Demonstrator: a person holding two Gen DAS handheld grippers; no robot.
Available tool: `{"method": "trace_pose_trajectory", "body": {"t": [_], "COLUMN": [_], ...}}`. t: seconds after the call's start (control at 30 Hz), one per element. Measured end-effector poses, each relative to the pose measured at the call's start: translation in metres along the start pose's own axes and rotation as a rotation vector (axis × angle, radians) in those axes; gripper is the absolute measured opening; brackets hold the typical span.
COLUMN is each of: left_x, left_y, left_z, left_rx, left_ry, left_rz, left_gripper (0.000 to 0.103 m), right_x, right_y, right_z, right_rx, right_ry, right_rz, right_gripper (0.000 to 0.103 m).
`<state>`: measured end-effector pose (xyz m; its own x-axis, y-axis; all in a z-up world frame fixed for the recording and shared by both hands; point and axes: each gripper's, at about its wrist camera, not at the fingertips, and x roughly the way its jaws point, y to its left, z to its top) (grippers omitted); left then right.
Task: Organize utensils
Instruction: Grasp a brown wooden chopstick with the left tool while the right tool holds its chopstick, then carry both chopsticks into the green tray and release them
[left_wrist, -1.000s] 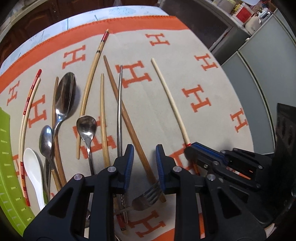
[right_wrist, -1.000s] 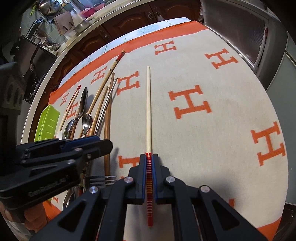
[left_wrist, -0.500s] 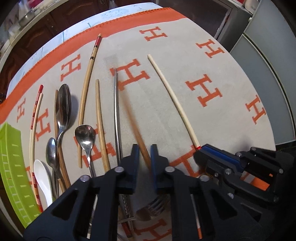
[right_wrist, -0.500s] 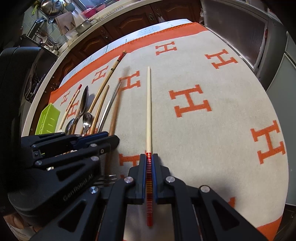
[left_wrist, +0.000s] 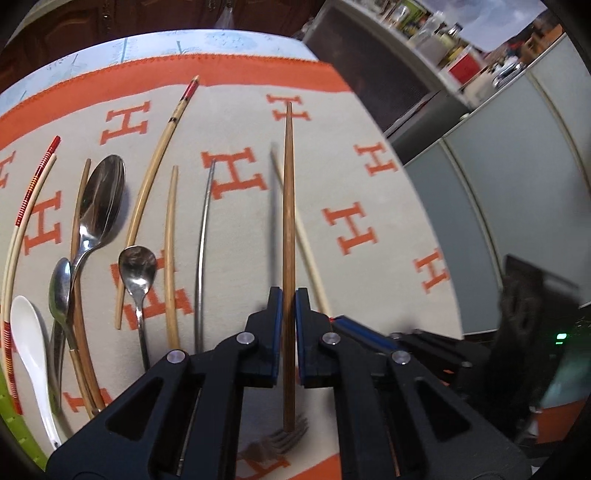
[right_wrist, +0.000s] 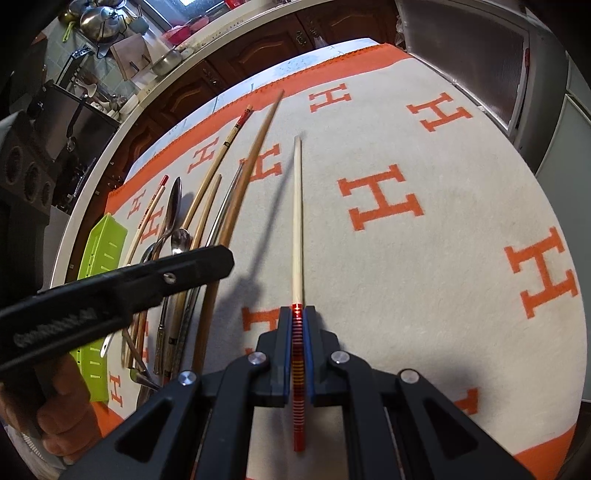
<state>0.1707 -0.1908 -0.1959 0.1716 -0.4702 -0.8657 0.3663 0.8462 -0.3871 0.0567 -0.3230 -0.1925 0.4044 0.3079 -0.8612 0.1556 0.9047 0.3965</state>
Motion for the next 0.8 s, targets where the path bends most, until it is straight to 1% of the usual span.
{"method": "trace_pose_trajectory", "body": {"t": [0.1, 0.23, 0.3, 0.43, 0.6, 0.7, 0.8], "left_x": [-0.010, -0.029, -0.039, -0.071, -0.124, -0.154, -0.183], "left_y": [-0.001, 0.000, 0.003, 0.012, 0.037, 0.057, 0.084], "left_z": [0.001, 0.000, -0.001, -0.007, -0.021, -0.034, -0.050], "left_rx": [0.000, 0.001, -0.003, -0.008, -0.030, -0.055, -0.093], "left_ry": [-0.028, -0.069, -0.078, -0.123, -0.183, -0.229, -0.261], "left_rz": [-0.007, -0.002, 0.005, 0.028, 0.099, 0.172, 0.237], "left_gripper": [0.004, 0.004, 0.004, 0.004, 0.004, 0.004, 0.004], "right_x": [0.001, 0.001, -0.001, -0.011, -0.028, -0.034, -0.036], "right_y": [0.000, 0.000, 0.003, 0.014, 0.038, 0.059, 0.080], "right_z": [-0.001, 0.000, 0.000, 0.001, 0.005, 0.008, 0.008], "right_rx": [0.017, 0.045, 0.054, 0.051, 0.023, -0.004, -0.020], "right_ry": [-0.011, -0.018, -0.021, -0.041, -0.075, -0.083, -0.075], "right_rz": [0.020, 0.042, 0.058, 0.090, 0.136, 0.158, 0.199], "right_gripper": [0.005, 0.005, 0.005, 0.005, 0.005, 0.005, 0.005]}}
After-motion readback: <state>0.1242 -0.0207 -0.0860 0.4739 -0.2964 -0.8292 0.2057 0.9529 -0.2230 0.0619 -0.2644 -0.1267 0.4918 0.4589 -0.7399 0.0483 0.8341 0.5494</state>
